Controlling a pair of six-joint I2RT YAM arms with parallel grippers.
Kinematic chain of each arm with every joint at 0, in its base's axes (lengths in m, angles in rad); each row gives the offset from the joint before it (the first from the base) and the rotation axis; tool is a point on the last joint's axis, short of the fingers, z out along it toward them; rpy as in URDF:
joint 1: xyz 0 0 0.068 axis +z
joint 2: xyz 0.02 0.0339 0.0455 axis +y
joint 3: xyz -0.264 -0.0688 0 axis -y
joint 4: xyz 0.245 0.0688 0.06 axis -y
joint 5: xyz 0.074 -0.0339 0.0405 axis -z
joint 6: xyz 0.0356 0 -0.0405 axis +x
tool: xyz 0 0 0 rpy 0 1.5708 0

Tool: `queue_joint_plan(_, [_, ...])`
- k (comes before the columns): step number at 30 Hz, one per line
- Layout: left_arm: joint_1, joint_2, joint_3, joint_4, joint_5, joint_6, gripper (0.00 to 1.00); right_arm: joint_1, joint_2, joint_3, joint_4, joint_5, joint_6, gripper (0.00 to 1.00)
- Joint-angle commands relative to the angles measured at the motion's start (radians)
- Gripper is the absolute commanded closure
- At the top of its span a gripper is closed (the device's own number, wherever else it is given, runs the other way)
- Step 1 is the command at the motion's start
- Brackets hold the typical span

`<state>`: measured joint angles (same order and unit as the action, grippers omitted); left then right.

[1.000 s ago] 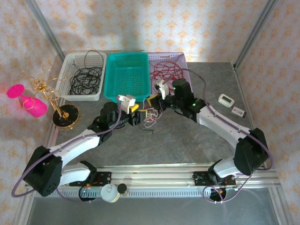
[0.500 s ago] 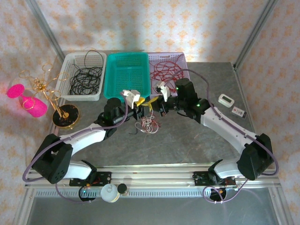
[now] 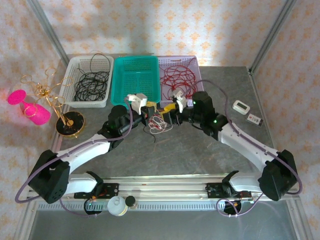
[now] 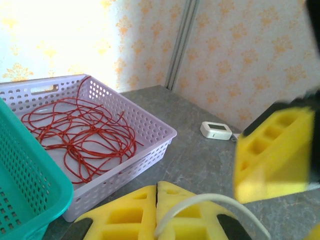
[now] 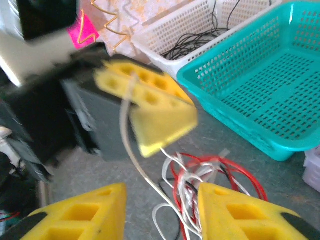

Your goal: Untangle the cables

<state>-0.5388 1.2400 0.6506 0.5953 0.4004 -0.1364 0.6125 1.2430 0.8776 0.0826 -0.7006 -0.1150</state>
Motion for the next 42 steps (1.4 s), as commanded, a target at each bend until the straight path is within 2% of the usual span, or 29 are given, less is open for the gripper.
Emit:
queue_joint_plan(1, [-0.024,-0.043,0.058,-0.095,-0.063,0.006,1.0,0.034,-0.036,-0.112,0.318,0.078,0.09,0.54])
queue_joint_plan(7, [-0.058,-0.069,0.113,-0.218,-0.13,0.008,1.0,0.108,0.028,-0.158,0.5,0.118,0.138,0.51])
queue_joint_plan(9, [-0.067,-0.073,0.131,-0.246,-0.144,0.008,1.0,0.125,0.056,-0.155,0.531,0.184,0.154,0.52])
queue_joint_plan(12, [-0.081,-0.088,0.15,-0.272,-0.163,0.003,1.0,0.13,0.104,-0.159,0.574,0.345,0.219,0.62])
queue_joint_plan(14, [-0.088,-0.106,0.157,-0.276,-0.16,-0.002,1.0,0.131,0.137,-0.16,0.585,0.435,0.264,0.64])
queue_joint_plan(17, [-0.097,-0.139,0.177,-0.291,-0.155,-0.009,1.0,0.141,0.192,-0.179,0.627,0.472,0.279,0.65])
queue_joint_plan(22, [-0.112,-0.197,0.229,-0.329,-0.148,-0.013,1.0,0.151,0.298,-0.221,0.679,0.618,0.33,0.65])
queue_joint_plan(27, [-0.118,-0.251,0.278,-0.33,-0.129,-0.031,1.0,0.151,0.414,-0.231,0.693,0.621,0.37,0.64])
queue_joint_plan(31, [-0.119,-0.279,0.324,-0.36,-0.15,-0.023,1.0,0.151,0.49,-0.242,0.704,0.609,0.396,0.57])
queue_joint_plan(42, [-0.119,-0.288,0.483,-0.449,-0.174,0.018,1.0,0.151,0.626,-0.233,0.697,0.62,0.416,0.54])
